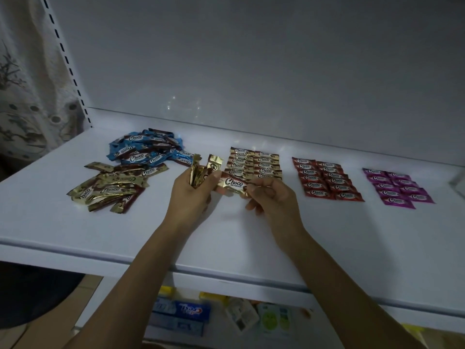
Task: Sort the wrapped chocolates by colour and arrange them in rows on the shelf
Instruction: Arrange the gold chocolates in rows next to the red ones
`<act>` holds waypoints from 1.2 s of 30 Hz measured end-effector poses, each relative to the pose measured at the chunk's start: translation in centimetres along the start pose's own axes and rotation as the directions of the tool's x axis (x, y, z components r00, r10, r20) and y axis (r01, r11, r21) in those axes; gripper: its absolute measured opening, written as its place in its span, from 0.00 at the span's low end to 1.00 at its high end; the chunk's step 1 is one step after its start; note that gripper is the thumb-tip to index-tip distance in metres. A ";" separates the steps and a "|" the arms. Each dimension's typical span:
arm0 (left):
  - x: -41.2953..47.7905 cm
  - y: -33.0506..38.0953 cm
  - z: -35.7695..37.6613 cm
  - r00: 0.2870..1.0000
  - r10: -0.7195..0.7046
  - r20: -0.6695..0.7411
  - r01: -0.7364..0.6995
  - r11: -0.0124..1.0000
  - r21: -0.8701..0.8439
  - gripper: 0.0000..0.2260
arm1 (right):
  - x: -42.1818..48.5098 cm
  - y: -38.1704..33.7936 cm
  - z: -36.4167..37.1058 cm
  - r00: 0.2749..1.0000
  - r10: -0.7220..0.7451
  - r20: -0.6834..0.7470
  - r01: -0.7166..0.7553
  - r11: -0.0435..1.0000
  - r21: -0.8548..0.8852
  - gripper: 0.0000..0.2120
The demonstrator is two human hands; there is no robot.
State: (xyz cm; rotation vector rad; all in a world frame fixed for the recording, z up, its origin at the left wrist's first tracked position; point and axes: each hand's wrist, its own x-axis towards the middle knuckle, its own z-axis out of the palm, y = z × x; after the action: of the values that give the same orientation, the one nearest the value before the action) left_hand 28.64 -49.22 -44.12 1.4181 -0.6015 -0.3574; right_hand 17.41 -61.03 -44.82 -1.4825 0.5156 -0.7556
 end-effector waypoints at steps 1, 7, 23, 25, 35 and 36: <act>0.0 -0.2 0.0 1.000 0.001 -0.006 -0.001 1.000 0.011 0.08 | 0.0 0.0 0.1 1.000 -0.007 0.002 0.007 1.000 -0.015 0.04; 0.3 -0.8 -0.1 0.984 0.053 -0.172 -0.053 0.999 0.003 0.05 | 0.3 1.6 0.6 0.990 -0.136 -0.039 0.115 0.934 -0.337 0.06; 0.5 -1.3 -0.1 0.991 0.058 -0.121 -0.048 0.996 0.081 0.03 | -1.8 1.8 1.7 0.842 -0.359 0.403 0.508 0.277 -0.815 0.10; 0.5 -1.4 -0.1 0.991 0.056 -0.120 -0.047 0.996 0.072 0.02 | -1.8 2.0 1.6 0.848 -0.359 0.391 0.496 0.276 -0.823 0.10; 0.4 -1.5 -0.2 0.994 0.087 -0.066 -0.078 0.989 0.126 0.03 | -1.5 2.5 1.4 0.853 -0.427 0.300 0.428 0.244 -0.870 0.10; 0.4 -1.4 -0.2 0.994 0.090 -0.055 -0.082 0.989 0.125 0.02 | -1.5 2.5 1.4 0.853 -0.428 0.297 0.428 0.250 -0.869 0.09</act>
State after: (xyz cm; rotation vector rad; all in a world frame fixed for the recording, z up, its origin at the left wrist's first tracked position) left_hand 29.25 -49.43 -45.43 1.5094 -0.6419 -0.2113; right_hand 17.72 -59.16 -47.48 -2.8108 0.5602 -0.9451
